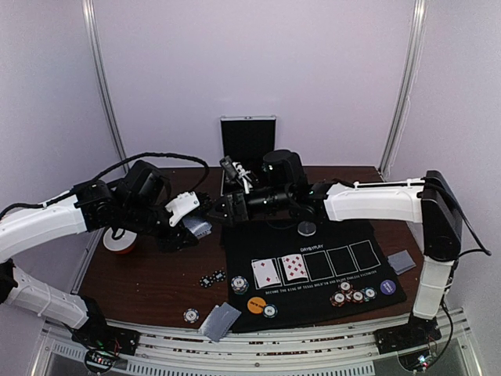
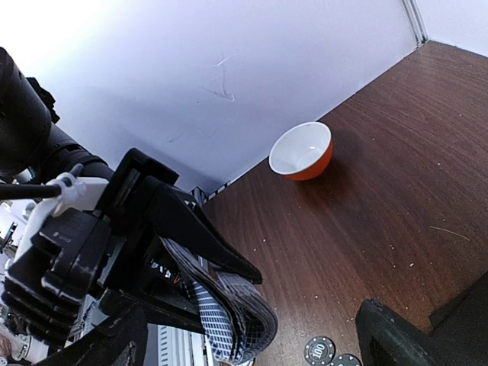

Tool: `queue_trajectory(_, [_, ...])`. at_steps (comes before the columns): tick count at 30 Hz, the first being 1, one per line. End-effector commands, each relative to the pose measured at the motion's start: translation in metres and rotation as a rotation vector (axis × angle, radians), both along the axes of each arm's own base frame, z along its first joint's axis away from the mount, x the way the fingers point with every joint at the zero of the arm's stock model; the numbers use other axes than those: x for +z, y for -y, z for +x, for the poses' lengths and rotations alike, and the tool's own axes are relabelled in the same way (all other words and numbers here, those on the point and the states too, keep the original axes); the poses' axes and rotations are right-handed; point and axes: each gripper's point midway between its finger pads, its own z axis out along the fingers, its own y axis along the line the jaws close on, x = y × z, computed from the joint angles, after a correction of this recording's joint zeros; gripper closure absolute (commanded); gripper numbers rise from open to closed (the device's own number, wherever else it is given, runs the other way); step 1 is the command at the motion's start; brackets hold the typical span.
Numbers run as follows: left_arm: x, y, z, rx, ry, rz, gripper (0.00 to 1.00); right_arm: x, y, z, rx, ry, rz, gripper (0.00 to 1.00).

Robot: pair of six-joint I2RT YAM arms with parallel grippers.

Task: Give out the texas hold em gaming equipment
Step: Pick up the poker card from the face-down deck piles.

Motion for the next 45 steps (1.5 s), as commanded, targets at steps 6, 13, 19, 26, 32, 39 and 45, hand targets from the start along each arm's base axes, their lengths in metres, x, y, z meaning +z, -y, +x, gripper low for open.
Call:
queue_trajectory(6, [0.021, 0.008, 0.006, -0.007, 0.040, -0.058, 0.59, -0.012, -0.032, -0.001, 0.045, 0.055, -0.048, 0.05])
queue_trajectory(13, [0.021, 0.008, 0.005, -0.013, 0.044, -0.057, 0.60, -0.014, -0.027, 0.008, 0.003, 0.067, -0.087, 0.20])
queue_trajectory(19, [0.018, 0.007, 0.004, -0.011, 0.041, -0.050, 0.59, -0.016, -0.008, 0.009, -0.021, 0.063, -0.146, 0.42])
queue_trajectory(26, [0.016, 0.007, 0.005, -0.009, 0.038, -0.044, 0.59, -0.008, 0.000, 0.003, -0.016, 0.070, -0.170, 0.60])
queue_trajectory(32, [0.015, 0.006, 0.005, -0.006, 0.039, -0.040, 0.60, -0.003, 0.010, 0.001, -0.028, 0.092, -0.215, 0.75])
queue_trajectory(39, [0.013, 0.006, 0.006, -0.004, 0.033, -0.036, 0.59, 0.001, 0.021, -0.003, -0.020, 0.105, -0.268, 1.00])
queue_trajectory(45, [0.012, 0.006, 0.006, -0.001, 0.032, -0.036, 0.60, 0.010, 0.037, -0.004, -0.048, 0.139, -0.320, 1.00])
